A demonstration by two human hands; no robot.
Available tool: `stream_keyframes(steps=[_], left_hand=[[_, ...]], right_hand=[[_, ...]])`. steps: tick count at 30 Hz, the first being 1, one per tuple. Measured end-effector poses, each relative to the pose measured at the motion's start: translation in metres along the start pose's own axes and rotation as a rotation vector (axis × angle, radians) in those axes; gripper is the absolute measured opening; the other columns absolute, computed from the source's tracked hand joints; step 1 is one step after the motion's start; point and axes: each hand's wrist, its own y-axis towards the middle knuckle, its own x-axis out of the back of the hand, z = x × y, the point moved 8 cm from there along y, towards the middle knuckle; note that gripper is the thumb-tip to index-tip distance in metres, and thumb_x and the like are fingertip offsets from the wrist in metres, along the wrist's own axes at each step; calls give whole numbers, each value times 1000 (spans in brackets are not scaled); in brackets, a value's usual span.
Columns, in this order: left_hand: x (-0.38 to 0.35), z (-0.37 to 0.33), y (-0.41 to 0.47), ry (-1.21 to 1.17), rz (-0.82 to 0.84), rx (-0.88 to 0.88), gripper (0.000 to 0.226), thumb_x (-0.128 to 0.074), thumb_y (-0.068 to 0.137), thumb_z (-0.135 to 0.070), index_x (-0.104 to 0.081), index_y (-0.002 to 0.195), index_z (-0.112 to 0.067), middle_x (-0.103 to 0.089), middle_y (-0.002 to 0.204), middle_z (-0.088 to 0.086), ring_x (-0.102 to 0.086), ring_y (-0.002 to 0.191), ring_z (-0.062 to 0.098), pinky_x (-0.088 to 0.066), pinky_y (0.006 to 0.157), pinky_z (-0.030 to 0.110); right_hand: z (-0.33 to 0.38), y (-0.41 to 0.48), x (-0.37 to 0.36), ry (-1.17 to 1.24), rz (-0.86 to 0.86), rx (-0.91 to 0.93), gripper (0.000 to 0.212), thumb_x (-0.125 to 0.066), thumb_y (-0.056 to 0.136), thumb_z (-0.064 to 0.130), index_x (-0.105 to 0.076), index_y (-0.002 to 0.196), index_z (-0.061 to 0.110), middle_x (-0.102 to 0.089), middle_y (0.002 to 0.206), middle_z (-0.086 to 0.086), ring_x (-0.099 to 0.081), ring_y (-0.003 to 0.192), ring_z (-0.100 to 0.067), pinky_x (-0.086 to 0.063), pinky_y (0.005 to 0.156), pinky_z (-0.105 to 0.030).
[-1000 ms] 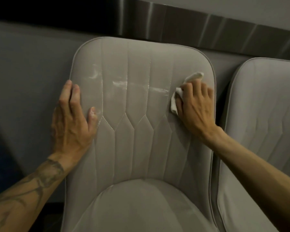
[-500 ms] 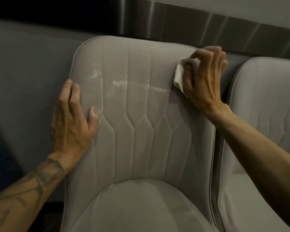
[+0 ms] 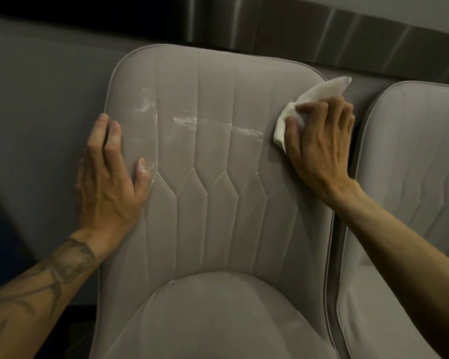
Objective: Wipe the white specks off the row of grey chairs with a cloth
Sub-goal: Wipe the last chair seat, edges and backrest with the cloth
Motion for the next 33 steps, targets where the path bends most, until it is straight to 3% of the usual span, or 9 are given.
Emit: stream_keyframes(steps=[5, 9, 12, 14, 18, 22, 25, 30, 33], left_hand=[[0, 1, -1, -1, 4, 6, 66, -48, 104, -29, -24, 160, -4, -25, 165, 21, -35, 146, 39, -40, 112, 54], [1, 1, -1, 1, -3, 8, 67, -49, 102, -29, -23, 160, -5, -25, 165, 20, -35, 147, 38, -40, 112, 55], [-1, 1, -1, -8, -3, 10, 67, -49, 101, -28, -24, 159, -5, -25, 165, 21, -34, 147, 38, -39, 113, 54], [-1, 2, -1, -13, -2, 10, 67, -50, 101, -28, -25, 159, -4, -26, 164, 22, -34, 147, 37, -39, 113, 54], [1, 0, -1, -18, -2, 13, 66, -52, 101, -26, -26, 158, -3, -28, 163, 24, -35, 146, 39, -38, 113, 53], [2, 0, -1, -19, -5, 10, 66, -51, 101, -26, -25, 159, -5, -28, 164, 23, -35, 148, 37, -38, 114, 52], [3, 1, -2, -29, -13, 15, 66, -50, 103, -28, -24, 159, -7, -27, 165, 21, -34, 148, 35, -37, 117, 49], [2, 1, -2, -47, -23, 8, 65, -49, 104, -31, -25, 159, -7, -29, 164, 22, -35, 148, 36, -35, 120, 46], [3, 2, -2, -50, -35, 10, 65, -47, 105, -33, -24, 159, -8, -28, 164, 22, -34, 149, 35, -34, 121, 45]], right_hand=[[4, -18, 4, -34, 98, 150, 27, -51, 103, 37, -50, 108, 10, -46, 106, -17, -37, 95, -29, -32, 84, -42], [-3, 30, -1, -76, 16, 76, 26, -41, 105, 39, -43, 101, 13, -44, 107, -13, -34, 93, -23, -27, 82, -32], [-8, -4, 0, -61, 6, -18, 25, -42, 104, 38, -45, 102, 14, -43, 104, -12, -37, 92, -25, -29, 81, -33], [-3, -54, 0, -67, 103, 37, 23, -46, 104, 35, -48, 103, 12, -42, 104, -13, -42, 90, -29, -33, 80, -41], [7, -109, 0, -99, 292, 219, 19, -54, 101, 32, -52, 107, 14, -41, 109, -10, -45, 89, -32, -34, 82, -44], [4, -30, -2, -137, 79, 97, 22, -46, 104, 37, -49, 104, 15, -41, 104, -9, -41, 90, -28, -30, 79, -41], [-4, -38, -1, -106, 42, 20, 20, -45, 104, 38, -47, 105, 19, -40, 106, -6, -40, 93, -25, -31, 80, -39], [2, -168, 7, -81, 304, 166, 17, -56, 99, 31, -50, 107, 17, -43, 113, -8, -47, 94, -32, -33, 83, -43], [4, -169, 5, -74, 342, 260, 18, -56, 99, 32, -52, 108, 17, -44, 115, -7, -48, 94, -31, -33, 82, -42]])
